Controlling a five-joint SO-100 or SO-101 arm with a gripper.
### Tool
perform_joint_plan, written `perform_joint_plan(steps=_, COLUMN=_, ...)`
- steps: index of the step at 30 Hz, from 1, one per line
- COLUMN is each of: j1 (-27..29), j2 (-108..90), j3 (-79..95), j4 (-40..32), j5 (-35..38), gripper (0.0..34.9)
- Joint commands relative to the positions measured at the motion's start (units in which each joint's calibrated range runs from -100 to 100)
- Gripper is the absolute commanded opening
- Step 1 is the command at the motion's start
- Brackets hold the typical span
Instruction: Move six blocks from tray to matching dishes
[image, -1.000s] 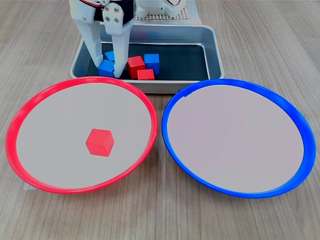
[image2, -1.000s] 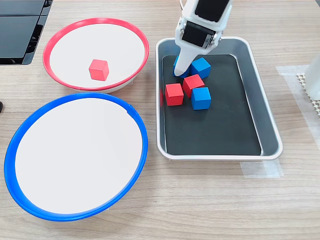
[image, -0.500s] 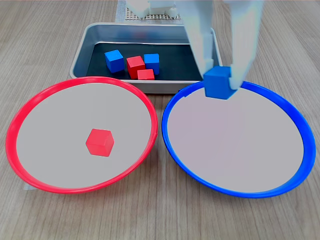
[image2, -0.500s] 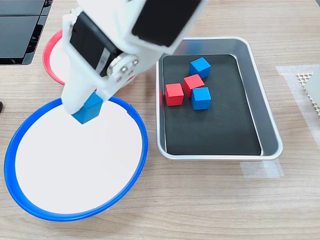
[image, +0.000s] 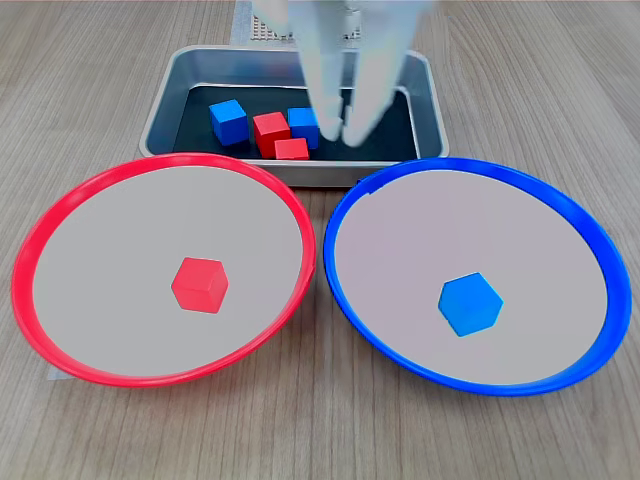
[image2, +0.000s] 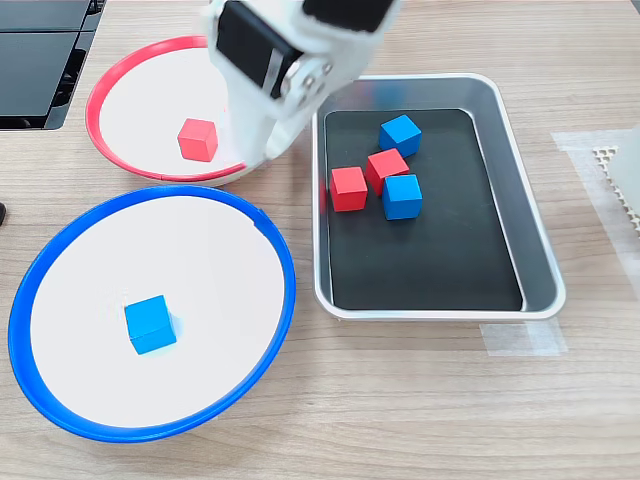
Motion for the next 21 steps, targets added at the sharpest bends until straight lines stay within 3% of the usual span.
perform_joint_plan(steps=1, j1=9.22, j2=-7.29, j3=1.70, j4=12.88, j5=5.52, gripper=0.3)
perform_joint_plan(steps=4, j1=16.94, j2=-11.30, j3=7.53, j4=16.26, j5=9.52, gripper=0.3)
perform_joint_plan(steps=5, j1=19.01, j2=-12.49, j3=9.90, j4=16.10, j5=10.45, gripper=1.7)
perform_joint_plan(steps=7, j1=21.65, j2=-13.86, j3=13.45, j4=15.27, j5=11.38, gripper=6.5)
perform_joint_plan(steps=9, j1=24.56, j2=-15.31, j3=17.91, j4=13.62, j5=12.26, gripper=12.8)
perform_joint_plan(steps=10, j1=25.88, j2=-16.25, j3=21.00, j4=11.97, j5=12.75, gripper=18.4)
perform_joint_plan(steps=11, j1=26.35, j2=-16.59, j3=22.37, j4=10.98, j5=12.84, gripper=20.3)
perform_joint_plan(steps=13, j1=27.11, j2=-17.10, j3=25.01, j4=8.75, j5=12.84, gripper=21.2)
perform_joint_plan(steps=21, j1=28.52, j2=-16.16, j3=31.74, j4=0.58, j5=12.80, gripper=19.5)
